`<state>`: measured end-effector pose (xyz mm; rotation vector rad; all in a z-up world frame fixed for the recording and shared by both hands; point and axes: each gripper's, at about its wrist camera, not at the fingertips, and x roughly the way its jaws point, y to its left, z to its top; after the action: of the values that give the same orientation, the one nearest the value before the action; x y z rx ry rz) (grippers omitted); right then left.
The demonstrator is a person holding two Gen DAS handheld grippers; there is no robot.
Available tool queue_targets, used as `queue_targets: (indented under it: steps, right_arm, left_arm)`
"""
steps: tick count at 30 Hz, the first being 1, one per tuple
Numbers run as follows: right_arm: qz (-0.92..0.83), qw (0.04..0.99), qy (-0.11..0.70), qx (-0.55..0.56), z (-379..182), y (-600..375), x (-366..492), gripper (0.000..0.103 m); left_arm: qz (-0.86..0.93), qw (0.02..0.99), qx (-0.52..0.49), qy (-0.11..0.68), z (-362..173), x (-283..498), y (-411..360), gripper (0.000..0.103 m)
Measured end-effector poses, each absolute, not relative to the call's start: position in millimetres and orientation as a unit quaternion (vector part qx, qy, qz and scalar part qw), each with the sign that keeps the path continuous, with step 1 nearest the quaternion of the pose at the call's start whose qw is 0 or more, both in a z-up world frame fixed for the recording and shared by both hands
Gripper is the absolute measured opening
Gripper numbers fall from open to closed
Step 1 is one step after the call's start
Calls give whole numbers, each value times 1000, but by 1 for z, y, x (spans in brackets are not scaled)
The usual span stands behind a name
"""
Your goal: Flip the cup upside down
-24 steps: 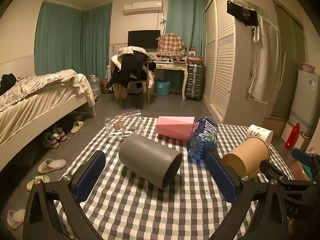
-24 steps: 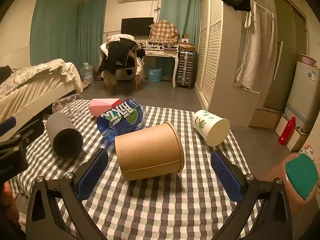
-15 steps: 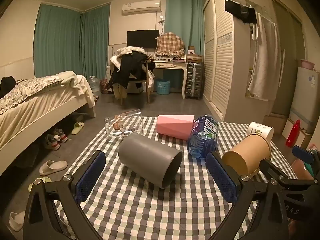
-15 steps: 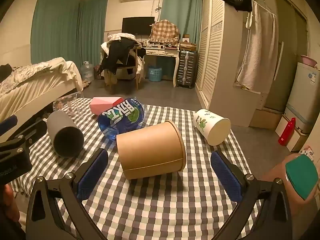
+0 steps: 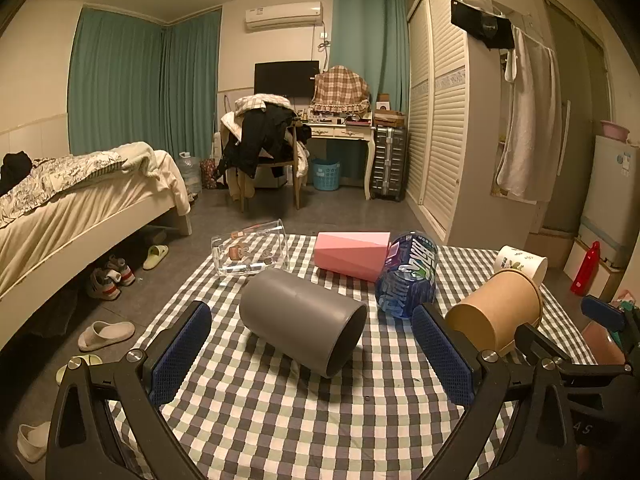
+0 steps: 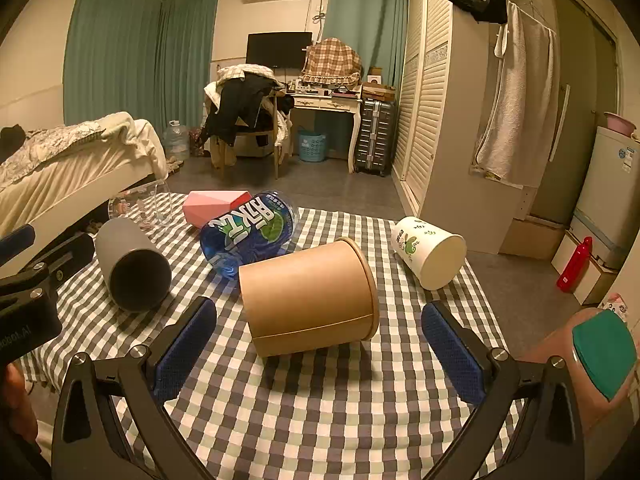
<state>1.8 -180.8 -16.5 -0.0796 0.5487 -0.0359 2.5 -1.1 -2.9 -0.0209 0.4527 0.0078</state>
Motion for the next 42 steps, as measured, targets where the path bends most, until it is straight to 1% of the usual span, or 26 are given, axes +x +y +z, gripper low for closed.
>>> queue_targets:
  steps: [42]
  right_arm:
    - [-12,961,273,-41,-16,-178,1,103]
  left_arm:
    - [5,974,-11,227,-4,1,4,103]
